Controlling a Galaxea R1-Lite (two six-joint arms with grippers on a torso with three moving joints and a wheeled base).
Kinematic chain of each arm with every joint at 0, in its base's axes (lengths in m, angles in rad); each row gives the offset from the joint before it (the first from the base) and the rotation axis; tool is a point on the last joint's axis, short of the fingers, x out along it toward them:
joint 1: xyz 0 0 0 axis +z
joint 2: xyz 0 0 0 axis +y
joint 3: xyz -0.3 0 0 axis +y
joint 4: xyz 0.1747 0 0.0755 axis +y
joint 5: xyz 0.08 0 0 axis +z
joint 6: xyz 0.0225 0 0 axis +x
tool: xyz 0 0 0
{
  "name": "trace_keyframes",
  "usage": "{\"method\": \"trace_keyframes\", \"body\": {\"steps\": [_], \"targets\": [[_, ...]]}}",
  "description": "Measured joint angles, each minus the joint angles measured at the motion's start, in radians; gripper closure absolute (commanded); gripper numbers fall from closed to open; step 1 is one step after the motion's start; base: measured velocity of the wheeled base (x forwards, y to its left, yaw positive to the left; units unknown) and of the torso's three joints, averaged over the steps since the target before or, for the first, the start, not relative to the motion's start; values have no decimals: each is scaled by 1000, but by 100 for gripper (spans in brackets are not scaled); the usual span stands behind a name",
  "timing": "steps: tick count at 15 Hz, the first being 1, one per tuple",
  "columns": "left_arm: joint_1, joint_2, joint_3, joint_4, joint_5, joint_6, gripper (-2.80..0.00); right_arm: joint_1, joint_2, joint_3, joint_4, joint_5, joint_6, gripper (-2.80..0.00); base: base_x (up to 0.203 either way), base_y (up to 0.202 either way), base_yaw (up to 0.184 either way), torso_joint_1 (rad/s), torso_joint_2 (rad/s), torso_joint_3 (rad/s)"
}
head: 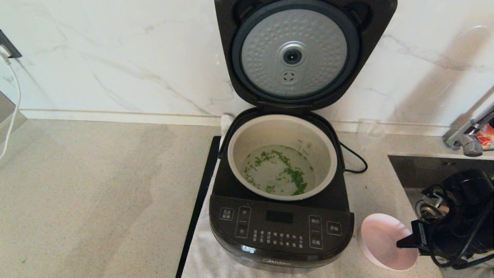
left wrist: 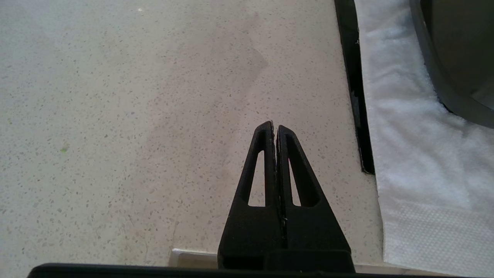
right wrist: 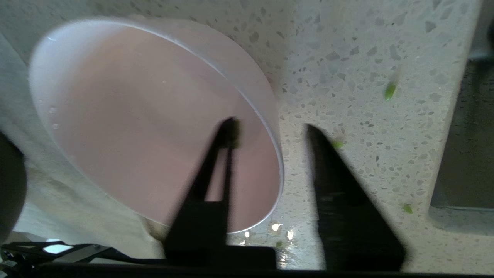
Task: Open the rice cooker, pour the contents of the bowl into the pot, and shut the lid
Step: Place the bowl on the table, then turn off the tap
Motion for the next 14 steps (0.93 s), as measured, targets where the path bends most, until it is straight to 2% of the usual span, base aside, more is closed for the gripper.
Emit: {"method": "trace_keyframes", "body": {"steps": [4,5,9,14], "targets": [[1,0,0,0,0,0,0,0,-80,-4,2,0,42,-280,0,0,0,0,0,0],[0,0,0,0,0,0,0,-2,-118,-10,3,0,54,0,0,0,0,0,0,0],[0,0,0,0,0,0,0,-43,-288,-48,9,-28,76,0,0,0,0,0,0,0],[0,0,0,0,0,0,0,-141,-325,-121,-18,-289,73,0,0,0,0,0,0,0]]}}
